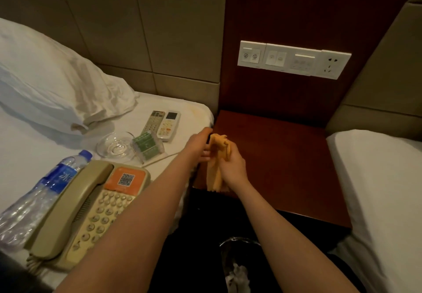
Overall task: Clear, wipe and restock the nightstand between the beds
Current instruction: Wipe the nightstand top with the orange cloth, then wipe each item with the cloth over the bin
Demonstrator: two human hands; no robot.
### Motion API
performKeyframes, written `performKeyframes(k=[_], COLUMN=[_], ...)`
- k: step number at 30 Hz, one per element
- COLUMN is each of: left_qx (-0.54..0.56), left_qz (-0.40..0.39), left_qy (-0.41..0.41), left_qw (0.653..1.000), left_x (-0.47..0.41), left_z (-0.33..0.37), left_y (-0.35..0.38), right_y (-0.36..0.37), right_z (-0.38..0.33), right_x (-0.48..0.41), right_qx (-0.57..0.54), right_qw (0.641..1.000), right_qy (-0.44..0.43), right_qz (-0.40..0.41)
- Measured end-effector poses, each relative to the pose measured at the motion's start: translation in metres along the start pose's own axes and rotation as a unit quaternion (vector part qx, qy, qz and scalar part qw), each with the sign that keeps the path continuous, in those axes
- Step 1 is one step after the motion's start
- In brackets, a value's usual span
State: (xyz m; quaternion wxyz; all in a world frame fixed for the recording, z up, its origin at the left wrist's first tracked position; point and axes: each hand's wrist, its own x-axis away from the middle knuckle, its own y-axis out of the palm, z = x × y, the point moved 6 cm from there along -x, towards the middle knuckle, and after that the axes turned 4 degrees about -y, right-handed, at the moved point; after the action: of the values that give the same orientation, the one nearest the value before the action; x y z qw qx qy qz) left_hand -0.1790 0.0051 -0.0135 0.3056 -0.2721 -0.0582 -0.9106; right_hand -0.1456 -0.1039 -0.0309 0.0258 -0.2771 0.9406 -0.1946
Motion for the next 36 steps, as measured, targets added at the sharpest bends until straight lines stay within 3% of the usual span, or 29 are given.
performKeyframes(k=[2, 3, 6, 8, 13, 17, 22, 26, 29, 32, 36], left_qx=[-0.167, -0.264, -0.541, -0.621, -0.636, -0.610, -0.614, -0.524, -0.466, -0.343, -0.278], left_qz=[0.103, 0.150, 0.226, 0.231, 0.263, 0.304, 0.329, 0.316, 0.300, 0.249, 0.185], left_qy=[0.051, 0.065, 0.090, 0.082, 0.062, 0.073, 0.023, -0.037, -0.023, -0.018, 0.001], left_qw=[0.979, 0.950, 0.805, 0.745, 0.723, 0.729, 0.717, 0.790, 0.832, 0.906, 0.943], left_x=[-0.023, -0.032, -0.052, -0.069, -0.105, -0.119, -0.135, -0.142, -0.140, -0.130, -0.109], left_z=[0.012, 0.015, 0.016, 0.009, 0.004, 0.004, 0.009, 0.009, 0.009, 0.007, 0.010], left_y=[-0.024, -0.035, -0.052, -0.057, -0.071, -0.075, -0.084, -0.085, -0.082, -0.071, -0.047], right_y=[-0.003, -0.005, -0.006, -0.005, 0.003, 0.014, 0.028, 0.026, 0.017, 0.005, -0.013], right_z=[0.006, 0.009, 0.024, 0.034, 0.050, 0.048, 0.047, 0.054, 0.058, 0.055, 0.043], right_x=[-0.014, -0.021, -0.041, -0.051, -0.078, -0.099, -0.106, -0.105, -0.102, -0.099, -0.091], right_qx=[0.022, 0.029, 0.028, 0.029, 0.055, 0.047, 0.042, 0.033, 0.025, 0.023, -0.012], right_qw=[1.000, 0.999, 0.997, 0.996, 0.992, 0.992, 0.994, 0.992, 0.991, 0.992, 0.992], right_qy=[0.018, 0.029, 0.066, 0.085, 0.113, 0.121, 0.099, 0.117, 0.128, 0.124, 0.120], right_qz=[0.006, 0.008, 0.001, -0.003, -0.010, -0.014, -0.038, -0.037, -0.023, -0.002, 0.034])
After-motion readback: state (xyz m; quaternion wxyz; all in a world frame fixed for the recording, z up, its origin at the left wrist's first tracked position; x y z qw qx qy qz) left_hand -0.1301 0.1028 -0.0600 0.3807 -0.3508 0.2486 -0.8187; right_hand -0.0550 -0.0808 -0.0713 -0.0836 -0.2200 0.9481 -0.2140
